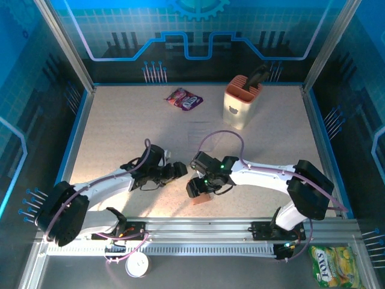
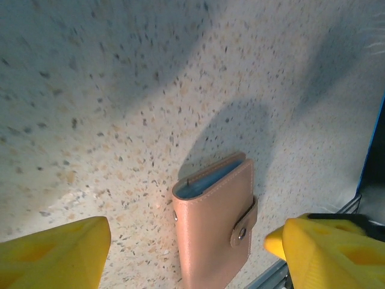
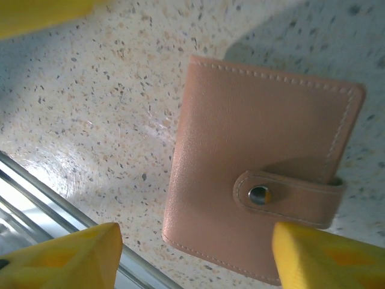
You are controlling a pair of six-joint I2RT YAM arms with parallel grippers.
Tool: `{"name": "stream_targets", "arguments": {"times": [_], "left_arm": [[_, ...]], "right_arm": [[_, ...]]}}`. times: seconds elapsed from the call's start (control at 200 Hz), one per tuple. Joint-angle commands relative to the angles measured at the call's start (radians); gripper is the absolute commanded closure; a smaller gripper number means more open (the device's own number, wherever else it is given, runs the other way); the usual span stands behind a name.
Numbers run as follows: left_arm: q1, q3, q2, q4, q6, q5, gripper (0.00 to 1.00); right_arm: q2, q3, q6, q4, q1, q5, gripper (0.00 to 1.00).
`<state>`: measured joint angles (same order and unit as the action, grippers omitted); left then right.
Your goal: Take the credit cards out of the card holder
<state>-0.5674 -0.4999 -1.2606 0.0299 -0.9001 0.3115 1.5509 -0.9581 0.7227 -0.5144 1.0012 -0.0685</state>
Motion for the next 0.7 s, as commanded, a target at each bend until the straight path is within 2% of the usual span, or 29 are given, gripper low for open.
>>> {"name": "stream_targets", "arguments": {"times": [0.0,0.185,0.38,0.695], "left_arm": [[-0.053,0.027,-0.022,-0.113,-0.083,-0.024,0.24],[-0.082,0.012,-0.105,-0.158,-0.173,-0.018,0.24],[-0.085,0.002,-0.163,-0.182,-0.182,0.025,0.2],[-0.05,0.014,-0.1,-0.093,-0.142,0.009,0.2]], "right_arm": [[0.009,-0.05,-0.027,-0.108,0.007,0.088,0.42],[0.031,-0.075,-0.023,-0.118,0.008,0.119,0.46],[0.105,-0.118,-0.027,-0.124,0.008,0.102,0.58],[0.146,-0.154,-0.011,-0.169,0.012,0.154,0.6]]}}
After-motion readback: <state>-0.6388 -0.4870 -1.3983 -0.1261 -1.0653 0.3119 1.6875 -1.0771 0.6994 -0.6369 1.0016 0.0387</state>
